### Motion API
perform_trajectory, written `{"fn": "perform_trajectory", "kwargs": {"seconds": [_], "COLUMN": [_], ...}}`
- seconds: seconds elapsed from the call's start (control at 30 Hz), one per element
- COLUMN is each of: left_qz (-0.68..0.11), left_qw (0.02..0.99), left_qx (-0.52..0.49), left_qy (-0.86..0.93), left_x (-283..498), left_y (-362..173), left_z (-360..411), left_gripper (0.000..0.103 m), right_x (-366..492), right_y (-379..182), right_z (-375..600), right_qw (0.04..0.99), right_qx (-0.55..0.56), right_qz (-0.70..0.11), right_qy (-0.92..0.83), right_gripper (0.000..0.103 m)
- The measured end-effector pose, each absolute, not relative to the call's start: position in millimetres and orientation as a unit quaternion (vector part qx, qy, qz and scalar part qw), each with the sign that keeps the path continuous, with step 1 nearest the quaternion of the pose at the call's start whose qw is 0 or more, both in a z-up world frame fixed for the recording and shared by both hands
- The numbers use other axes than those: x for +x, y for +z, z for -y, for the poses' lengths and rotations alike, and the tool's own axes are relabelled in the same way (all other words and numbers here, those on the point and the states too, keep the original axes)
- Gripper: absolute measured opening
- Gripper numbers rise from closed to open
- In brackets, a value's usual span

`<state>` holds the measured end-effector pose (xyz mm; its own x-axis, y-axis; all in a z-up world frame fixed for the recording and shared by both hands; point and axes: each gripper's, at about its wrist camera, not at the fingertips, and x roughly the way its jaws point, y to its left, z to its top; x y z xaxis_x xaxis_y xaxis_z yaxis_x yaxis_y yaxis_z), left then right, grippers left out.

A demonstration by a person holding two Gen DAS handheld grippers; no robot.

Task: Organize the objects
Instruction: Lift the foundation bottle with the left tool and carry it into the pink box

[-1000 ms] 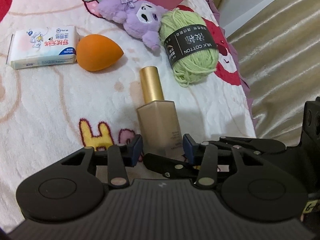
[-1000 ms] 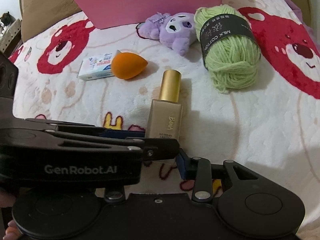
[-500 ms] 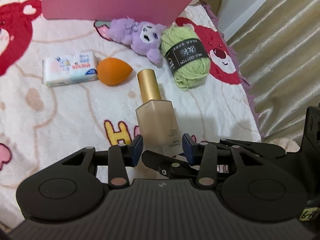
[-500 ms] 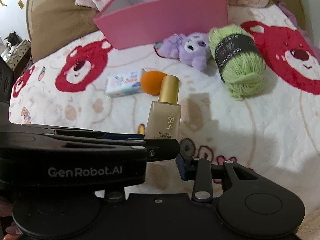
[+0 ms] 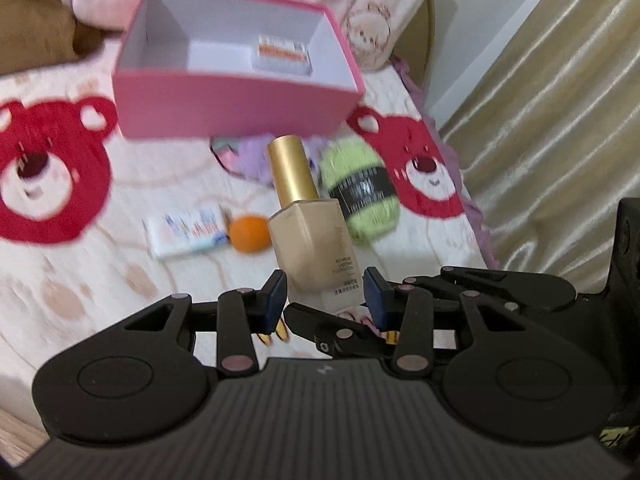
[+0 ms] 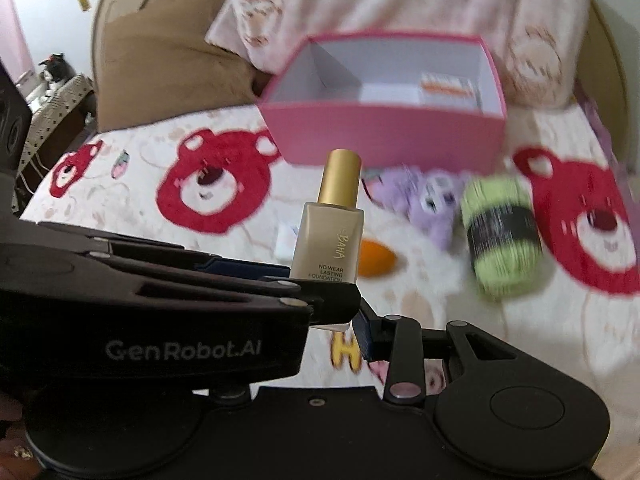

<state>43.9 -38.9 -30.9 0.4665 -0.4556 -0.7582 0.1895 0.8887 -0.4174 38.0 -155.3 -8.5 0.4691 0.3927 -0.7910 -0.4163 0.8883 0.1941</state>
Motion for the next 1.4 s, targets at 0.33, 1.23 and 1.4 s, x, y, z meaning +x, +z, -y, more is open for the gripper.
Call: {"fn": "perform_trajectory", "kwargs": {"seconds": [0.33, 1.23, 1.4], "left_qz": [-0.431, -0.514, -0.518], "left_qw": [0.877, 0.828, 0.827], "left_qx": [-0.125, -0.192, -0.187], "left_qy": [-0.173, -0.113, -0.115], "left_x": [86, 317, 324], "left_y": [16, -77, -89], "left_z": [13, 4, 7], "left_gripper": [0.040, 0.040, 0.039], "right_x": [87, 309, 319], "right_y": [30, -63, -75], "right_z": [133, 135, 132], "right_qw": [0.877, 0.832, 0.828], "right_qx": [-0.010, 0.093, 0.088], "right_qz": [-0.404, -0.503, -0.512], "right_qy": [0.260, 0.215, 0.210], "right_gripper": [0.041, 0.041, 0.041]}}
